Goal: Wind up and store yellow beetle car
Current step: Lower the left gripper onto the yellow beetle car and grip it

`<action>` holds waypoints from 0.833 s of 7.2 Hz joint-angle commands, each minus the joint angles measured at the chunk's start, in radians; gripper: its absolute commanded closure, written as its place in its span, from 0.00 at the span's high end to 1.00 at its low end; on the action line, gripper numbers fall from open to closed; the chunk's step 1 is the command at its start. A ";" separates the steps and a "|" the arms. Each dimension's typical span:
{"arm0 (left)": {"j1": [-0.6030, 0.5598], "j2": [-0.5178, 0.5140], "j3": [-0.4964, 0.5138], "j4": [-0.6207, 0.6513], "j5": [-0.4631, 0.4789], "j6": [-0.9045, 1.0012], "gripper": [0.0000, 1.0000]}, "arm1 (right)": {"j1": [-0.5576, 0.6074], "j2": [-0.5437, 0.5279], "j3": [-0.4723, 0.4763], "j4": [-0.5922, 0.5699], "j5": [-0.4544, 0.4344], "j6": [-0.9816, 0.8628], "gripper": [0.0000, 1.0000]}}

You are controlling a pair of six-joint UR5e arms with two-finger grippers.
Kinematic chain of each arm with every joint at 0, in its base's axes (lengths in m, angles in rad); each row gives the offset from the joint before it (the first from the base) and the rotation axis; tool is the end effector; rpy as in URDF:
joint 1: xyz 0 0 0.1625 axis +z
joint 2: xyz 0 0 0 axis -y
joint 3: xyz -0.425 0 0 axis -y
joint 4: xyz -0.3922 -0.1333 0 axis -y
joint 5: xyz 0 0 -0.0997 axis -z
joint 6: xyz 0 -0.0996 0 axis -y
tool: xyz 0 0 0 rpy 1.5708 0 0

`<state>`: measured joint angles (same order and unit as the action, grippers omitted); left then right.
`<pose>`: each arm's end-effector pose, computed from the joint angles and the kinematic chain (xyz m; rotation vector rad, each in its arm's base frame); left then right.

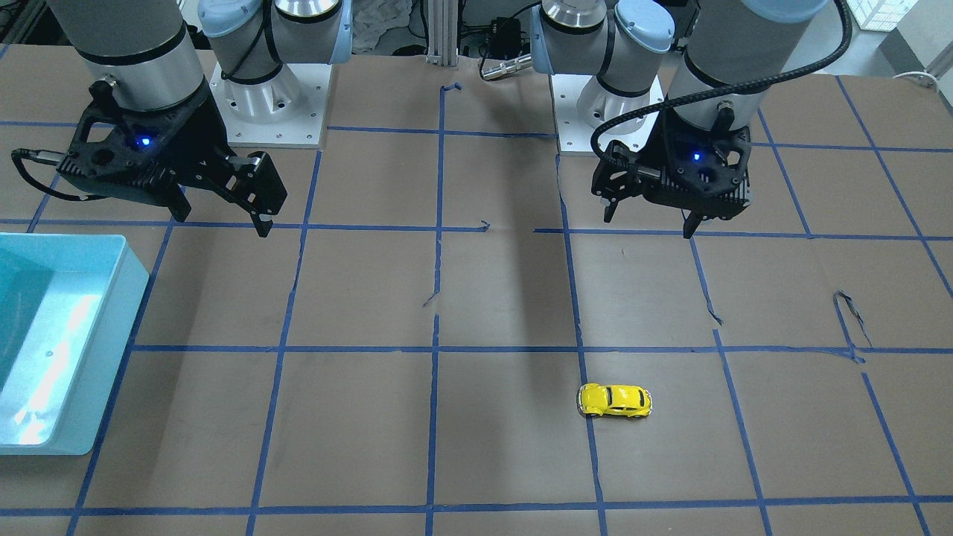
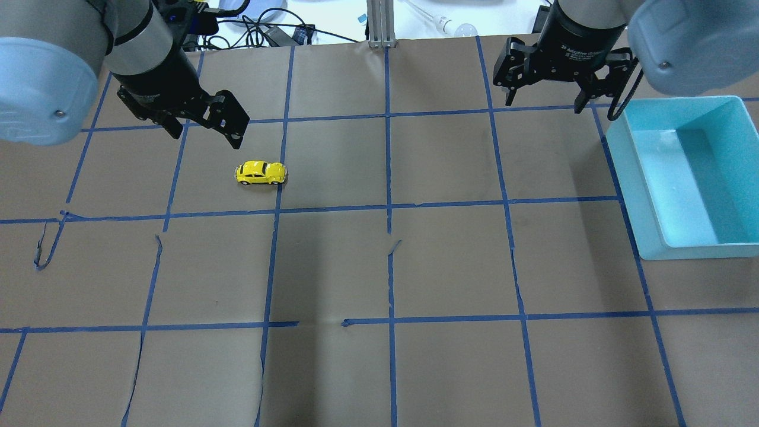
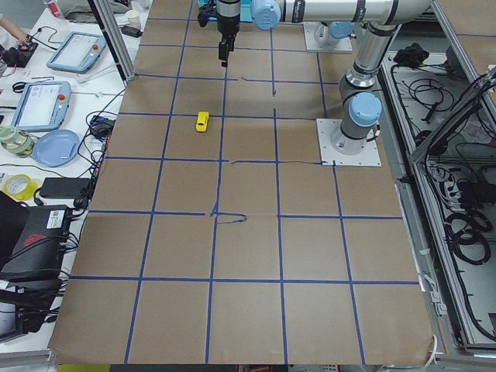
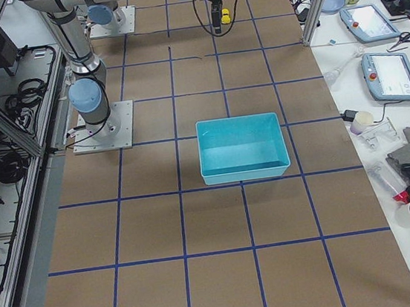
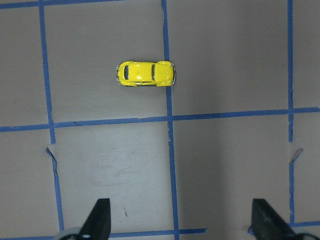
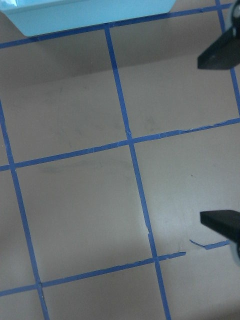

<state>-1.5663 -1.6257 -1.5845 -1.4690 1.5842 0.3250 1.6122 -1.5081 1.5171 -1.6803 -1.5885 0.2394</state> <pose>-0.1296 -0.5181 0.4637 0.4979 3.0826 -0.0477 0.1533 -0.5221 0.4941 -0.3111 -3.1186 0.1600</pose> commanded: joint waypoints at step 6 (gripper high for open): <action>0.014 -0.325 -0.003 0.298 -0.026 0.940 1.00 | 0.000 0.000 0.000 0.007 -0.001 -0.003 1.00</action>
<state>-1.5581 -1.9112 -1.5872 -1.2192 1.5603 1.0656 1.6122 -1.5084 1.5171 -1.6753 -1.5892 0.2368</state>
